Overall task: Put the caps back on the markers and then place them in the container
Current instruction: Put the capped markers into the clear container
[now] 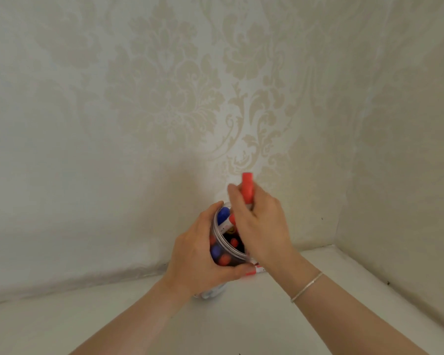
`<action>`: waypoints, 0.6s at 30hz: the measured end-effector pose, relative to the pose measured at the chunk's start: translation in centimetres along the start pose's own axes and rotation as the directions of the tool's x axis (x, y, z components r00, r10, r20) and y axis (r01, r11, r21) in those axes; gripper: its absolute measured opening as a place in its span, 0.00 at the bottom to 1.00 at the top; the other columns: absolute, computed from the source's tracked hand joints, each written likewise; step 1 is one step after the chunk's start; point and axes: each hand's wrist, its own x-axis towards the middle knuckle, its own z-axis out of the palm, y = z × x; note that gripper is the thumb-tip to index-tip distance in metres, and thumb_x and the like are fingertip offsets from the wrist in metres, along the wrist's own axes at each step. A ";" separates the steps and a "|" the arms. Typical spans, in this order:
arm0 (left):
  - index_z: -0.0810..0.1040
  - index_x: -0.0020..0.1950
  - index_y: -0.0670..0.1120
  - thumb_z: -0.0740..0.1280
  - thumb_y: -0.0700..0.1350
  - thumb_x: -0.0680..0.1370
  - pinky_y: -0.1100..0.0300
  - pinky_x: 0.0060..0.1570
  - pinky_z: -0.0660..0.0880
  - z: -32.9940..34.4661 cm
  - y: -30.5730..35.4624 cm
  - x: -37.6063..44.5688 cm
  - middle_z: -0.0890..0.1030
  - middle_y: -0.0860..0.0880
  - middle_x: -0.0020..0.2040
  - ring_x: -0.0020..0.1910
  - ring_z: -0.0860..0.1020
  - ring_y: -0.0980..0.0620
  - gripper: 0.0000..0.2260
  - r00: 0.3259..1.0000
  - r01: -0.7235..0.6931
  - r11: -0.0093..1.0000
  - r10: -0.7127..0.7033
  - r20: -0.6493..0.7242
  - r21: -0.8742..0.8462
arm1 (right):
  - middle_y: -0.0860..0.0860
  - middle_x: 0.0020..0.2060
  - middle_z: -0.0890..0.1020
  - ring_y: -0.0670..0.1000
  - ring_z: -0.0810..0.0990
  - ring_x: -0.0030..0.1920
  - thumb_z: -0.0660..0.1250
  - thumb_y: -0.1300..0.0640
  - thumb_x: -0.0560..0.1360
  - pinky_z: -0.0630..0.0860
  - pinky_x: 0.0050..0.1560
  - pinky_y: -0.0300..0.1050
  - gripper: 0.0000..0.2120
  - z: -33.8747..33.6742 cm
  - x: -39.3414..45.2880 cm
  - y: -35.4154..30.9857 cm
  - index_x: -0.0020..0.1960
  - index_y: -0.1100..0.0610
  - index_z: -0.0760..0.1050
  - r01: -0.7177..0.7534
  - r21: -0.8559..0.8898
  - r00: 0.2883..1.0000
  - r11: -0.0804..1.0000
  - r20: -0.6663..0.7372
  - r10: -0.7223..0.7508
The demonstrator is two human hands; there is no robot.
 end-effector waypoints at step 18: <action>0.58 0.71 0.61 0.67 0.76 0.59 0.70 0.56 0.73 -0.1 -0.2 -0.2 0.72 0.68 0.63 0.59 0.75 0.68 0.45 1.000 0.007 0.999 -0.007 -0.007 0.031 | 0.52 0.23 0.62 0.47 0.60 0.25 0.59 0.52 0.79 0.60 0.27 0.44 0.23 -2.3 2.1 1.0 0.31 0.64 0.60 0.027 0.223 0.961 0.974 -0.275 0.037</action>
